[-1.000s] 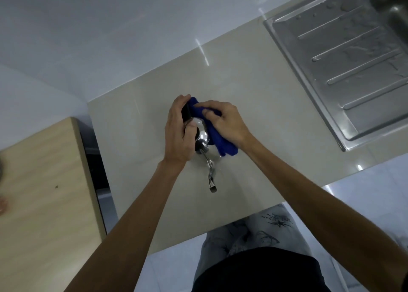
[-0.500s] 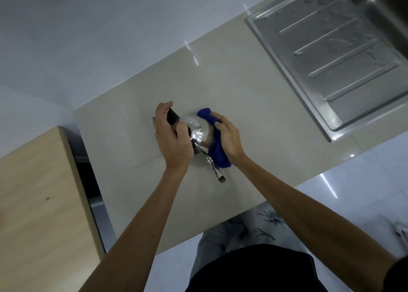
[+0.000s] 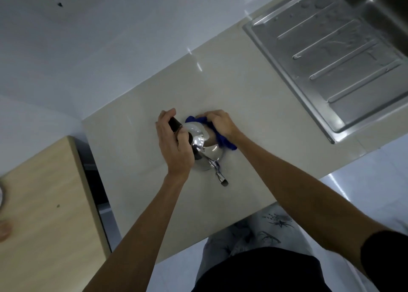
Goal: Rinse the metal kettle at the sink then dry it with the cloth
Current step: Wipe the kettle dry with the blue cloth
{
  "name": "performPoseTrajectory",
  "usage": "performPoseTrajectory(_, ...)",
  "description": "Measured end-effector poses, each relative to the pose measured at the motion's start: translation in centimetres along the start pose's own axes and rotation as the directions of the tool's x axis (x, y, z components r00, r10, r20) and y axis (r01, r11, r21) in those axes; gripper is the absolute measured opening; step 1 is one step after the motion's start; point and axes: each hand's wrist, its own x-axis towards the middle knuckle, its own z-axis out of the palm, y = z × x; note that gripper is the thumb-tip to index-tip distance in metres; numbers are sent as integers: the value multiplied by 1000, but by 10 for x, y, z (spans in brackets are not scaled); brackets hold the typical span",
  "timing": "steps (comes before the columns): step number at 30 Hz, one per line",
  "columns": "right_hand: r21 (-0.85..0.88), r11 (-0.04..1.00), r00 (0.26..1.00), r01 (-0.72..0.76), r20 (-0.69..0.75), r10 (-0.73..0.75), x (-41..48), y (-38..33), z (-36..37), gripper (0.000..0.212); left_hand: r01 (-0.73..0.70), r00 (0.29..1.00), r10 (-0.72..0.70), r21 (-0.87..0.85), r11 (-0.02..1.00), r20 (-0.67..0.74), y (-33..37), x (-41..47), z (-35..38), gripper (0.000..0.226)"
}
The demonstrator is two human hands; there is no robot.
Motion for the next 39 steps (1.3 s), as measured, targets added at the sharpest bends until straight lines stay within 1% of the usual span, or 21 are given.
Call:
performPoseTrajectory(3, 0, 1000, 1000, -6, 26, 6, -7, -19, 4, 42, -15, 1000, 15, -5, 1000, -12, 1, -1, 0, 58)
performPoseTrajectory(5, 84, 995, 998, 61, -5, -61, -27, -27, 5, 44, -17, 1000, 17, 0, 1000, -20, 0, -1, 2, 57)
performPoseTrajectory(7, 137, 975, 984, 177, -12, -177, -57, -32, 11, 46, -20, 999, 20, -2, 1000, -28, -2, 0, 3, 56)
performPoseTrajectory(8, 85, 963, 967, 255, -15, -255, -75, -32, 18, 47, -21, 999, 21, -11, 1000, -31, -3, 0, 3, 54)
performPoseTrajectory(10, -115, 912, 916, 394, -29, -399, -106, -25, 32, 47, -21, 999, 20, -28, 999, -34, -5, 1, 3, 52)
performPoseTrajectory(12, -242, 854, 877, 461, -19, -479, -100, -23, 30, 42, -16, 999, 15, -29, 999, -35, -4, 0, 5, 52)
performPoseTrajectory(13, -255, 871, 901, 420, 1, -434, -85, -29, 23, 39, -6, 999, 5, -31, 999, -45, -2, 0, 7, 52)
performPoseTrajectory(15, -254, 946, 979, 204, 41, -200, -51, -49, 9, 37, 26, 997, -30, -43, 999, -77, 3, -2, 9, 54)
performPoseTrajectory(16, -279, 955, 994, 103, 72, -86, -39, -56, 4, 37, 34, 996, -38, -49, 998, -85, 5, -3, 10, 55)
performPoseTrajectory(17, -294, 953, 994, 66, 100, -38, -33, -59, 3, 37, 36, 995, -40, -49, 998, -88, 6, -3, 11, 55)
performPoseTrajectory(19, -276, 946, 985, 168, 78, -152, -42, -51, 9, 36, 32, 994, -35, -24, 999, -101, 7, -3, 10, 53)
performPoseTrajectory(21, -154, 939, 951, 308, 15, -310, -70, -33, 14, 37, 22, 994, -20, 12, 1000, -105, 6, -4, 9, 53)
performPoseTrajectory(23, -114, 925, 924, 363, -81, -373, -87, -16, 14, 37, 35, 996, -31, 46, 998, -86, 7, -4, 9, 52)
performPoseTrajectory(24, -116, 931, 924, 346, -128, -360, -88, -10, 13, 37, 38, 997, -33, 64, 997, -76, 8, -4, 9, 51)
performPoseTrajectory(26, -149, 961, 940, 234, -217, -263, -85, -1, 6, 37, 39, 998, -34, 118, 992, -45, 13, -4, 6, 50)
performPoseTrajectory(28, -222, 968, 961, 117, -221, -167, -80, 3, -8, 38, 35, 999, -36, 191, 981, 3, 18, -4, 1, 49)
performPoseTrajectory(29, -275, 957, 967, 97, -200, -155, -80, 3, -18, 38, 25, 999, -34, 228, 973, 34, 19, -5, -2, 51)
performPoseTrajectory(31, -437, 895, 965, 88, -186, -186, -82, 3, -39, 38, -12, 995, -16, 288, 958, 94, 20, -4, -10, 56)
performPoseTrajectory(34, -684, 727, 941, 62, -204, -271, -86, 5, -81, 39, -113, 985, 55, 369, 922, 164, 17, 2, -24, 61)
performPoseTrajectory(37, -889, 456, 948, -42, -180, -263, -91, 14, -123, 46, -246, 950, 134, 412, 877, 283, 12, 9, -38, 66)
performPoseTrajectory(39, -961, 267, 964, -76, -139, -227, -96, 22, -141, 60, -298, 921, 144, 418, 858, 362, 10, 15, -44, 66)
